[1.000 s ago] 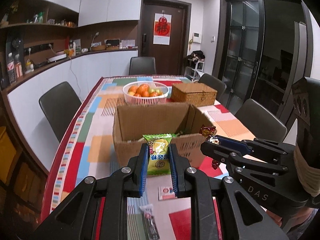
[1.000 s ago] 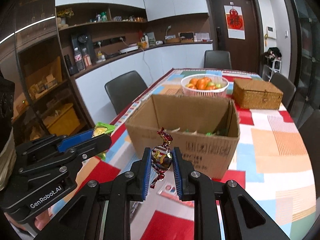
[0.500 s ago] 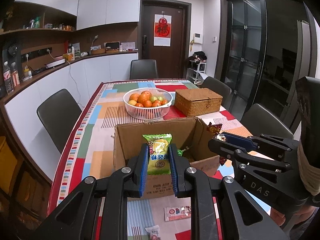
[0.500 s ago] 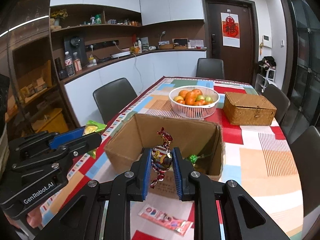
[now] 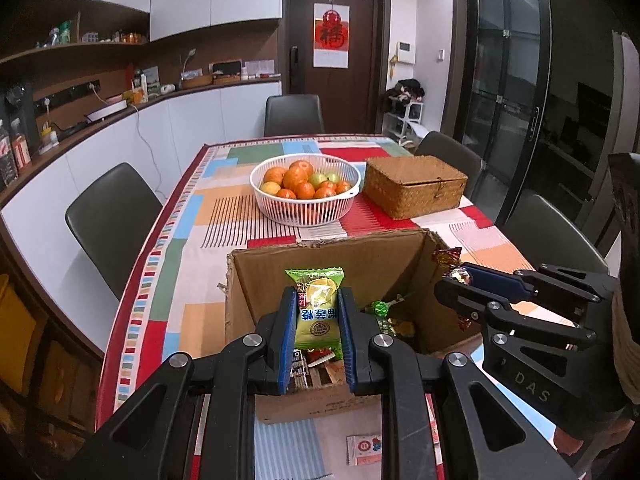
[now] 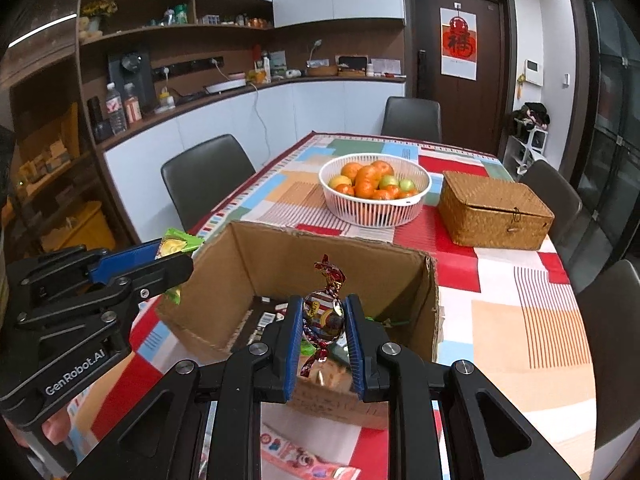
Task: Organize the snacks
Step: 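Carry both candies over the box and open both grippers to drop them, then move both tools back toward the white bar and pink lollipop strip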
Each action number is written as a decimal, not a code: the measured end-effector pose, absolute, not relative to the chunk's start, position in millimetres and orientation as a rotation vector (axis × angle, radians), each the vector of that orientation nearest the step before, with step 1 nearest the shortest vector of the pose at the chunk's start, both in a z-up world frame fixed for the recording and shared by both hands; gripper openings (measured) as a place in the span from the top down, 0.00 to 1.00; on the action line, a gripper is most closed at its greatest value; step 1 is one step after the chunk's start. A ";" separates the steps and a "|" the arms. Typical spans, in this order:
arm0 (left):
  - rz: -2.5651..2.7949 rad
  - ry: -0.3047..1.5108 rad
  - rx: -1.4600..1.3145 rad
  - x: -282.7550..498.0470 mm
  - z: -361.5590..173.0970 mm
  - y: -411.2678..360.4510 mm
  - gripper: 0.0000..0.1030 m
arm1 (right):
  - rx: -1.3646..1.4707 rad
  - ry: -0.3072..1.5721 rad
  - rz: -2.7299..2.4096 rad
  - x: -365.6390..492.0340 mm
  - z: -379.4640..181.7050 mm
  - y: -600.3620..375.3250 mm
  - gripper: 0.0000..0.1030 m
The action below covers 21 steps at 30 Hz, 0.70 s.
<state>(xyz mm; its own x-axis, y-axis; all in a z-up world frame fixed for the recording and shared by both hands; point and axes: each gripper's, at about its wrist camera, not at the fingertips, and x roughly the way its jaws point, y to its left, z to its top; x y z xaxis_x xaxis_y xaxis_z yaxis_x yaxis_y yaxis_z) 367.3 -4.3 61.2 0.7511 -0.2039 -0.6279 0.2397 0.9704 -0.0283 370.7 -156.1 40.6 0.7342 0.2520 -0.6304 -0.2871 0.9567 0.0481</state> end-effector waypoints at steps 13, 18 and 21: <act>-0.165 0.668 0.082 356.9 54.0 3.5 0.58 | -0.090 0.701 0.307 371.3 32.3 -151.9 0.64; -0.164 0.658 0.091 333.5 55.3 7.1 0.56 | -0.109 0.681 0.327 350.3 36.1 -150.6 0.64; -0.165 0.659 0.102 318.1 55.7 6.5 0.54 | -0.138 0.675 0.346 338.2 36.6 -147.4 0.64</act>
<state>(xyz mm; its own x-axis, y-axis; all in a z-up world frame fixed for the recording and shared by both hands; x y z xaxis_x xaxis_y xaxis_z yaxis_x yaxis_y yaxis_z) 318.1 6.5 55.7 0.7780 -0.1197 -0.6167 0.1847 0.9819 0.0424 338.2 -147.4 36.6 0.7265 0.2687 -0.6324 -0.3569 0.9340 -0.0133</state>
